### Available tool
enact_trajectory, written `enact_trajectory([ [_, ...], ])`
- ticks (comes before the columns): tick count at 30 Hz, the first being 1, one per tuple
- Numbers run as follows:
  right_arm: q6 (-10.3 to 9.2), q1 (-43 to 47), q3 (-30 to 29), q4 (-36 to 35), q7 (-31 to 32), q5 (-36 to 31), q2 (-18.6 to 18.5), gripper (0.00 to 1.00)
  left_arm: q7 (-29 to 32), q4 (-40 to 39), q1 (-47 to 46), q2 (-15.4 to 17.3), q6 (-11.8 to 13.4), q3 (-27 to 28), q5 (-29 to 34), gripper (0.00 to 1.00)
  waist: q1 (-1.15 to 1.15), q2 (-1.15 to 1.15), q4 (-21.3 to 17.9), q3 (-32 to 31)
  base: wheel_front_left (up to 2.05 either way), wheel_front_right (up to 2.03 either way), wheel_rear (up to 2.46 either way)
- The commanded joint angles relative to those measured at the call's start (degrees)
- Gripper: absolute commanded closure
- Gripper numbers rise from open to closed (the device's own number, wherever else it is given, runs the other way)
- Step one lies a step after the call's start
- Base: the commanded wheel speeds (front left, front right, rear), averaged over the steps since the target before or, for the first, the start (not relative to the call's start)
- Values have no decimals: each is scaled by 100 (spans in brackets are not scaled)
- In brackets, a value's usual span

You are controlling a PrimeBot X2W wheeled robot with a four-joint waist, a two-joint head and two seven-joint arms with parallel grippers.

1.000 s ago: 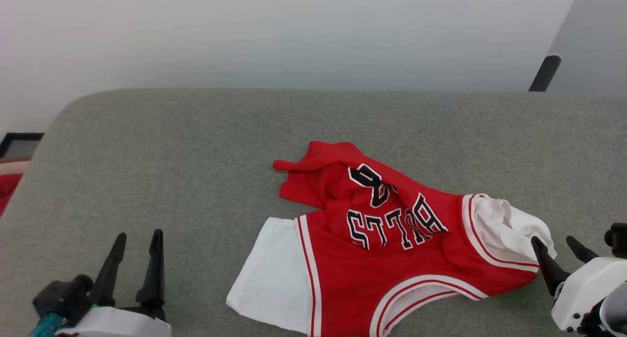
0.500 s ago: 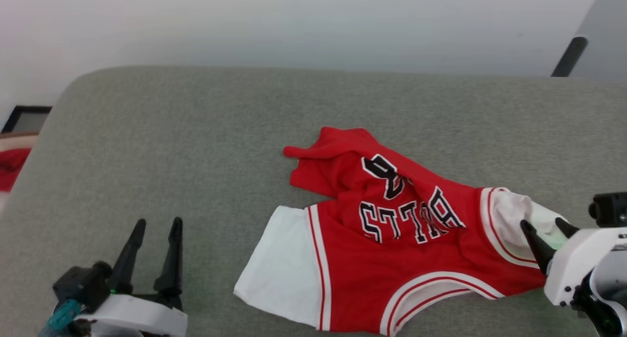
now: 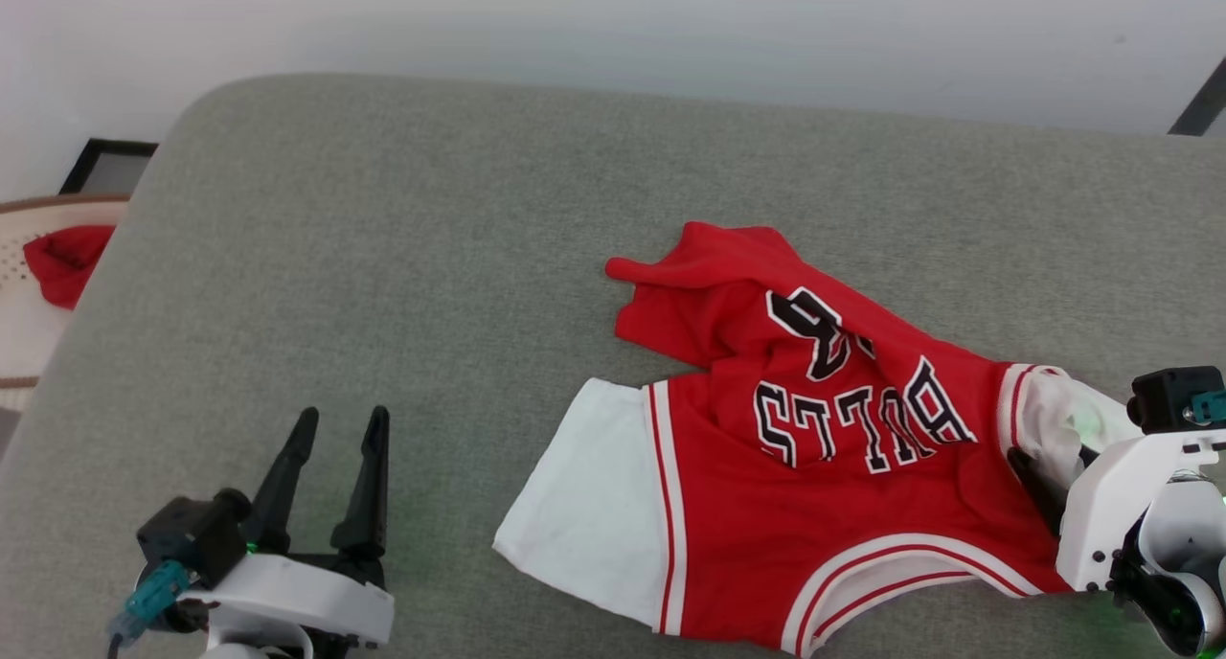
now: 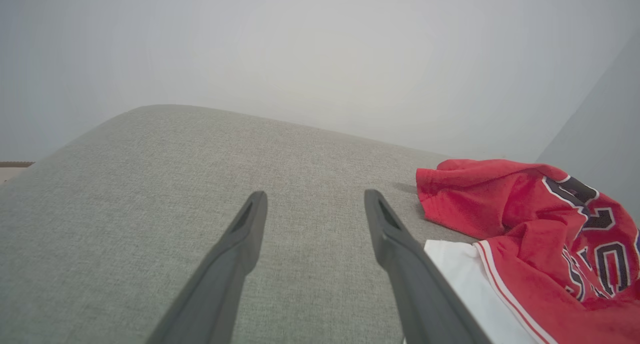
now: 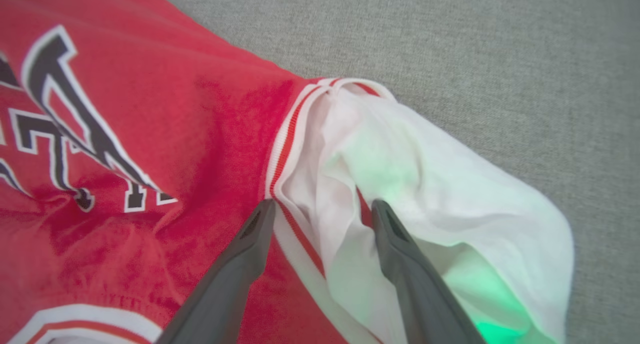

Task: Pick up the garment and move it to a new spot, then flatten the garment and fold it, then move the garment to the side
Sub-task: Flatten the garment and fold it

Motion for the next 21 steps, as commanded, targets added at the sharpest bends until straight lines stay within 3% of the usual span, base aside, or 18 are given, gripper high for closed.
enact_trajectory([
  [1, -4, -44, 27, 28, 16, 22, -1, 84, 1, 4, -63, -15, -26, -5, 34, 0, 0, 0, 54, 53, 0, 0, 0],
  [2, -4, -70, 16, 39, 16, 19, 4, 100, 1, 8, -64, -22, -29, -8, 41, 0, 0, 0, 66, 63, 0, 0, 0],
  [11, -4, -226, -199, -118, 156, -49, -35, 100, 1, 47, -41, -57, -32, 48, 54, 0, 0, 0, 67, 38, 0, 0, 0],
  [21, -4, -399, -1014, -280, 482, -123, -188, 100, 1, -1, 41, -66, -41, 110, 84, 0, 0, 0, -28, 13, 0, 0, 0],
])
